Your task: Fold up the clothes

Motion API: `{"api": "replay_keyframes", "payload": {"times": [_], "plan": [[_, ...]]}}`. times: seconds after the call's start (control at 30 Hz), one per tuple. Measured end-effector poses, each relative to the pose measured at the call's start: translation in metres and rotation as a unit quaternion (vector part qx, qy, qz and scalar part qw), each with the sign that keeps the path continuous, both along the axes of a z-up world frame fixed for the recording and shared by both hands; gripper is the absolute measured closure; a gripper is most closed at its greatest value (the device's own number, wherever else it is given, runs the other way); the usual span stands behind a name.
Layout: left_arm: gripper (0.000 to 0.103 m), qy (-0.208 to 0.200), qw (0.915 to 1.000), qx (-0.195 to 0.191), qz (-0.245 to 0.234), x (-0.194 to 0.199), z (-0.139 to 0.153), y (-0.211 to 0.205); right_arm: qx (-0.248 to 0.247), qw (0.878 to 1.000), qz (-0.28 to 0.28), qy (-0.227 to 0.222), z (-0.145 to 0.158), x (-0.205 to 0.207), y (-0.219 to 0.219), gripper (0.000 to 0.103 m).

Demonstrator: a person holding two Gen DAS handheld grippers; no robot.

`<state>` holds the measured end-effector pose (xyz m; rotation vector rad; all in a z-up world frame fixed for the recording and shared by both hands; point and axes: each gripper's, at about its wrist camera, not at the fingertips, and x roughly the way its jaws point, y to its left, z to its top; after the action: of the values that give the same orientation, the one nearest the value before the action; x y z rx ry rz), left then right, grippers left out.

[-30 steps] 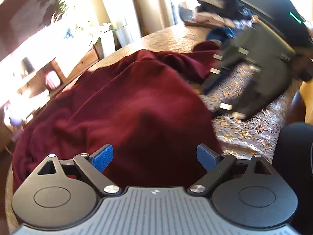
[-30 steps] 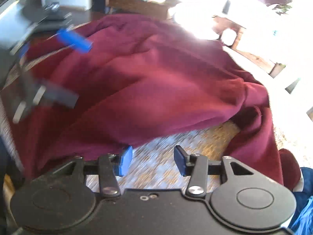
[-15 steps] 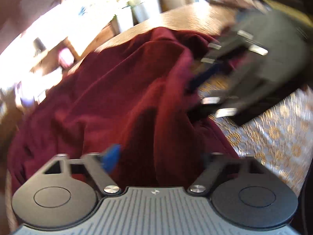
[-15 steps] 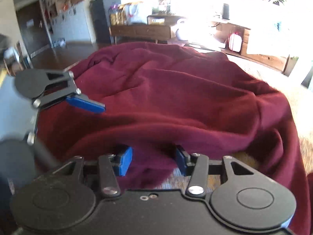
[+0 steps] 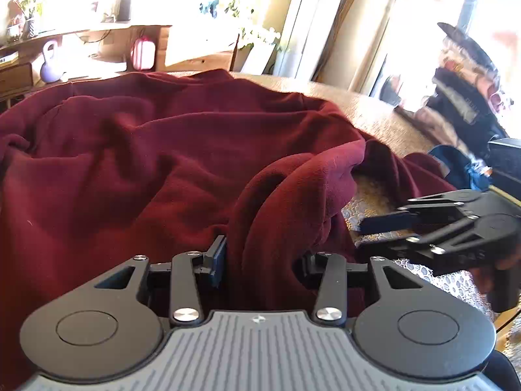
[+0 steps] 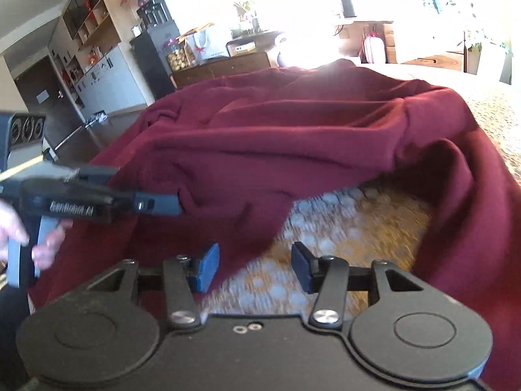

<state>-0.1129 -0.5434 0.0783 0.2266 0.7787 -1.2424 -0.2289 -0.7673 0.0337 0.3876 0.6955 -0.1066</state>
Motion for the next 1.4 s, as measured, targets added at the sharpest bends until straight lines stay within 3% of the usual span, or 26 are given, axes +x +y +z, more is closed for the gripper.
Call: {"api": "replay_keyframes", "payload": {"times": [0.37,0.6,0.63,0.8,0.87,1.07,1.23,1.33,1.4], "plan": [[0.061,0.018,0.9988,-0.043,-0.011,0.006,-0.007,0.017,-0.046,0.999,-0.001,0.021,0.007,0.027,0.014,0.000],[0.056,-0.001,0.9987,-0.043,-0.028,0.000,-0.003,0.017,-0.077,0.996,-0.020,0.040,0.018,0.023,0.038,0.000],[0.056,-0.006,0.9986,-0.042,-0.033,-0.002,0.000,0.016,-0.080,0.996,-0.030,0.039,0.020,0.017,0.041,0.000],[0.029,-0.035,0.9963,-0.056,-0.055,-0.020,0.027,0.034,-0.077,0.993,-0.084,0.036,0.034,-0.032,0.037,0.000],[0.025,-0.046,0.9952,-0.067,-0.053,-0.027,0.037,0.050,-0.068,0.992,-0.101,0.037,0.039,-0.054,0.038,0.000],[0.023,-0.053,0.9947,-0.084,-0.024,-0.029,0.049,0.102,-0.019,0.989,-0.149,0.002,0.067,-0.114,0.058,0.000],[0.023,-0.077,0.9952,-0.057,0.022,-0.019,0.042,0.135,-0.004,0.984,-0.176,-0.027,0.093,-0.157,0.078,0.000],[0.023,-0.079,0.9956,-0.037,0.035,-0.012,0.034,0.150,-0.003,0.981,-0.191,-0.016,0.092,-0.176,0.084,0.000],[0.023,-0.088,0.9951,-0.022,0.039,-0.012,0.028,0.158,0.001,0.978,-0.210,0.018,0.074,-0.180,0.085,0.000]]}}
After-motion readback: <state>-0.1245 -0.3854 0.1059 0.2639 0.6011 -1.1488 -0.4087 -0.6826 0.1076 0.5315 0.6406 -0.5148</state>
